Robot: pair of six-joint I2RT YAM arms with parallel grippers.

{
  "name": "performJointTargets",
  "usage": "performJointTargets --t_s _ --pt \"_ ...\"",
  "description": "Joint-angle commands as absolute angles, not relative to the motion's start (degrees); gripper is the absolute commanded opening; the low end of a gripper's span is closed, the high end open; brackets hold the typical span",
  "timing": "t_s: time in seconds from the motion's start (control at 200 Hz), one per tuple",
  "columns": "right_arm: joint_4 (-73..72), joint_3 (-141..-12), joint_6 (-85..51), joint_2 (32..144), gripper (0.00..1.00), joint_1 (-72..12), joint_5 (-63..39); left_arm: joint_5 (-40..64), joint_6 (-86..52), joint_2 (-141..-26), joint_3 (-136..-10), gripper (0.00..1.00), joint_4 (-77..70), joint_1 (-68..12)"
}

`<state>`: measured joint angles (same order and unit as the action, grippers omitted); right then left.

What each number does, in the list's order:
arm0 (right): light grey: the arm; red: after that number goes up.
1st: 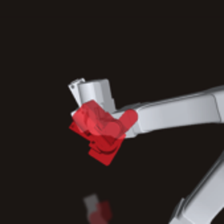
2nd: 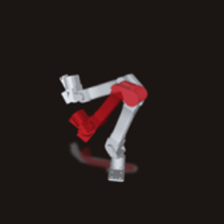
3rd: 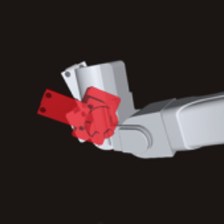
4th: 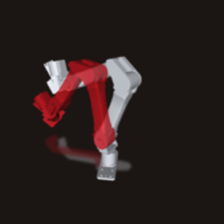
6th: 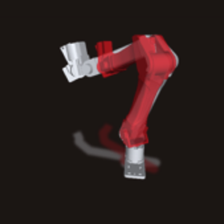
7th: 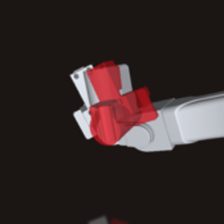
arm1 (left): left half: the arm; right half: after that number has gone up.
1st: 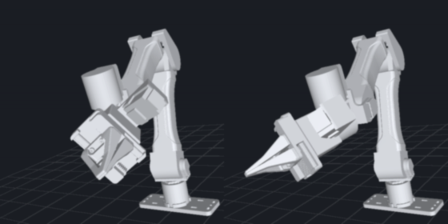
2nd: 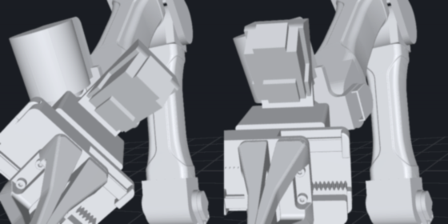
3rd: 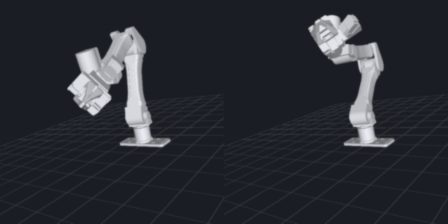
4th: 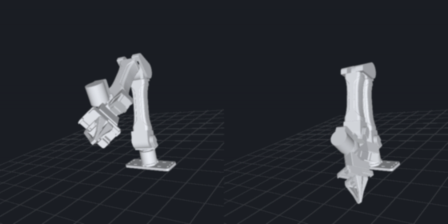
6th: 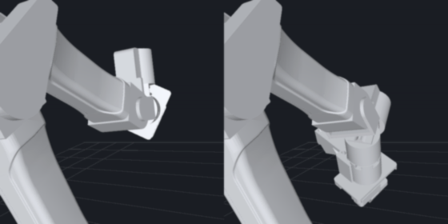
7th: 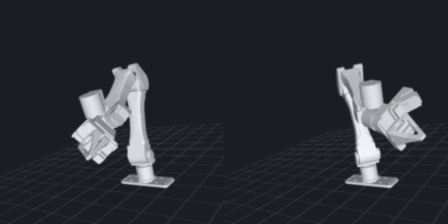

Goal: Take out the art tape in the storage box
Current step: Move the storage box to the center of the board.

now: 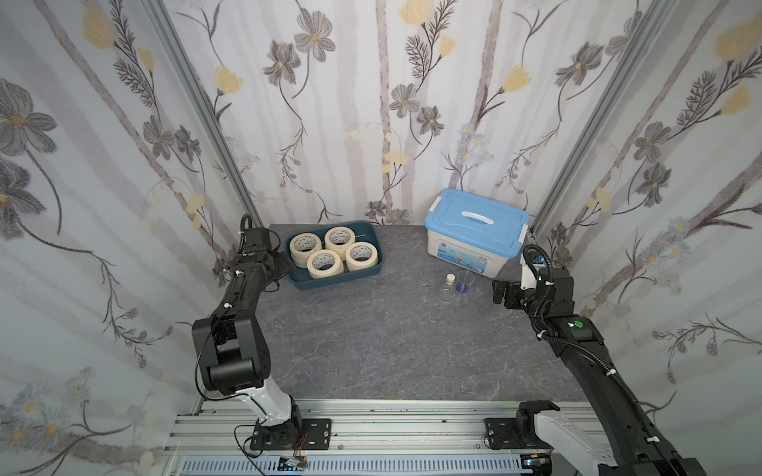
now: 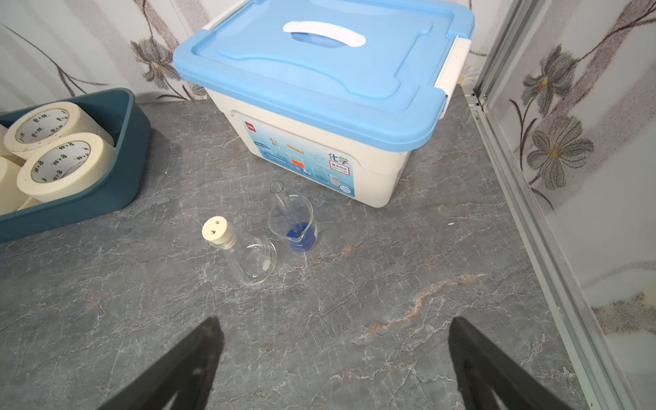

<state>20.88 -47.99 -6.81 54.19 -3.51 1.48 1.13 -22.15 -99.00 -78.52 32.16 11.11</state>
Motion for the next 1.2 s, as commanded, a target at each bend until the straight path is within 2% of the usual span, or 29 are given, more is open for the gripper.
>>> performJointTargets --t_s 0.0,0.125,0.435,0.869,1.199 --pt "21.8 -48.3 -5.4 54.3 1.00 -3.4 0.6 3.3 -22.8 -102.9 -81.4 0.81 35.5 11.2" --pt "21.9 -48.3 -5.0 54.2 1.00 -3.4 1.1 5.6 -22.2 -107.8 -85.5 0.66 35.9 11.2" --pt "22.1 -48.3 -5.0 54.2 1.00 -3.4 1.7 7.3 -21.6 -116.9 -91.9 0.48 37.8 11.2" --pt "22.3 -48.8 -5.8 53.3 1.00 -3.4 1.7 7.9 -17.1 -118.6 -94.1 0.00 39.6 10.8" --pt "22.5 -49.4 -6.1 52.9 1.00 -3.3 0.6 7.6 -12.1 -114.2 -90.5 0.00 38.6 7.3"
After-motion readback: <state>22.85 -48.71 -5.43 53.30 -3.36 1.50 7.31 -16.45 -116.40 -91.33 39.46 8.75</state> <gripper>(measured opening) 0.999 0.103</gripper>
